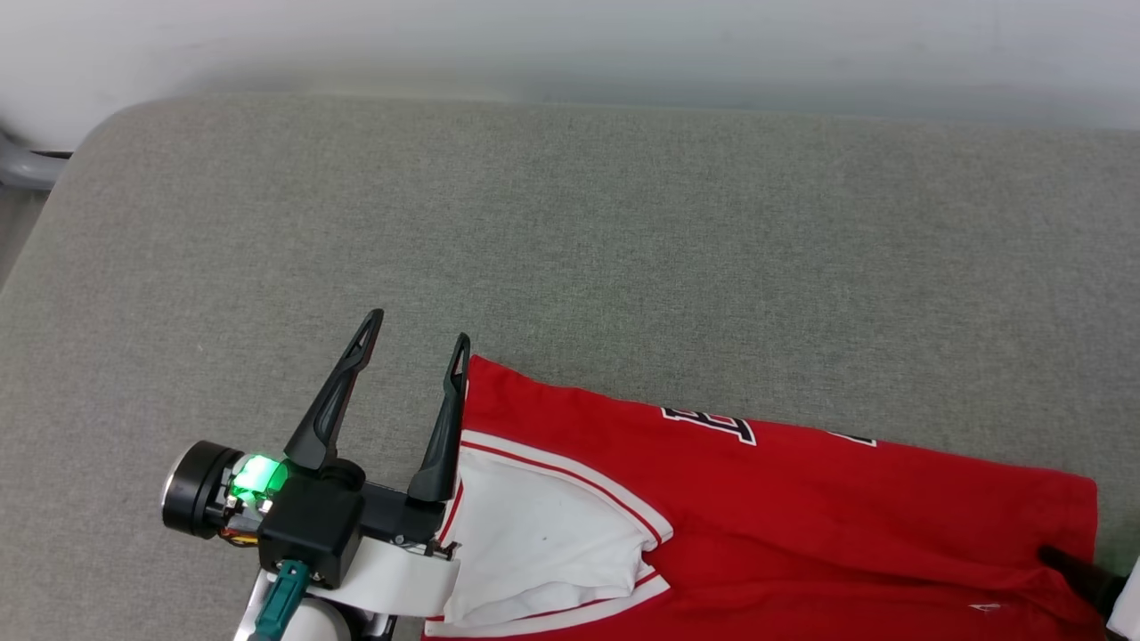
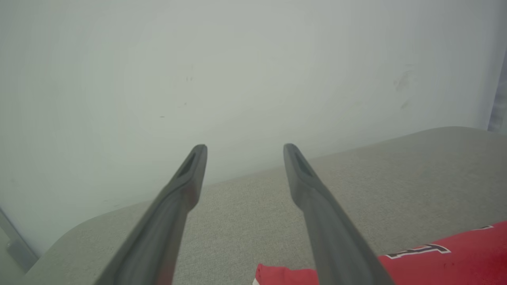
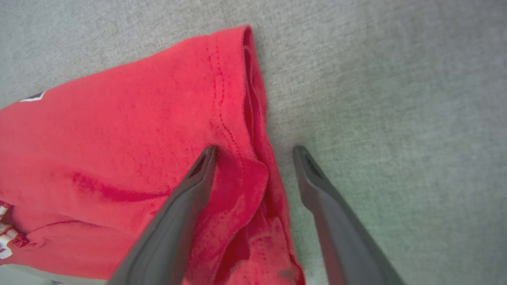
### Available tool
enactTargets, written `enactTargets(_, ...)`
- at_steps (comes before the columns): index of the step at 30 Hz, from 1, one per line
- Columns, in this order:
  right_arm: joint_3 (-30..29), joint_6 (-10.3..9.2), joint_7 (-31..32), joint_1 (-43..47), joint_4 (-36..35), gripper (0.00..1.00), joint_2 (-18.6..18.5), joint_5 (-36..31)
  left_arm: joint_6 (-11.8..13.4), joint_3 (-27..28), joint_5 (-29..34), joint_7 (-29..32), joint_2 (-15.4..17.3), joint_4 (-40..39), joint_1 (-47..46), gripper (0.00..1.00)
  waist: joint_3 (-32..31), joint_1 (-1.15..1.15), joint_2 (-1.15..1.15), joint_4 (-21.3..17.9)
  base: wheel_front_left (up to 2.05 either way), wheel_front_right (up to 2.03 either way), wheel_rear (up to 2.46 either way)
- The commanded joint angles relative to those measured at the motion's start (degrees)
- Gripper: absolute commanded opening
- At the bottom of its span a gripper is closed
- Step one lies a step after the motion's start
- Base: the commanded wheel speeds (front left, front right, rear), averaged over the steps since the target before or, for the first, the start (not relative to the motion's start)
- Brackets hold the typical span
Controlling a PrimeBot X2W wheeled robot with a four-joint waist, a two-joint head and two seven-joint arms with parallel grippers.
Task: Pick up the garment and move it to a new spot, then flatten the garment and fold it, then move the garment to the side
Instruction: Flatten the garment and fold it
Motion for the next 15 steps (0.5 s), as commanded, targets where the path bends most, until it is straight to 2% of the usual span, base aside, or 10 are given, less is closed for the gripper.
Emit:
enactTargets(1,0.14,-0.05,-0.02,-0.42,1.25,1.00,0.92,-0.25,-0.51,0.45,0.42,-0.14,-0.35,0.12,0.22,1.00,0.37,0.00,0.00,0.25,0.00,0.00,0.00)
enactTargets(9,4.67,0.13,-0.08,-1.01,5.21,1.00,4.58,1.64,-4.47,3.32,2.13,-0.14,-3.09,0.80,0.06,1.00,0.65,0.00,0.00,0.97,0.00,0.00,0.00)
enactTargets(15,7.68,0.29,-0.35,-0.18,5.79,1.00,4.46,3.67,-6.43,5.36,2.73,-0.14,-4.14,1.35,1.35,1.00,-0.43,0.00,0.00,0.97,0.00,0.00,0.00)
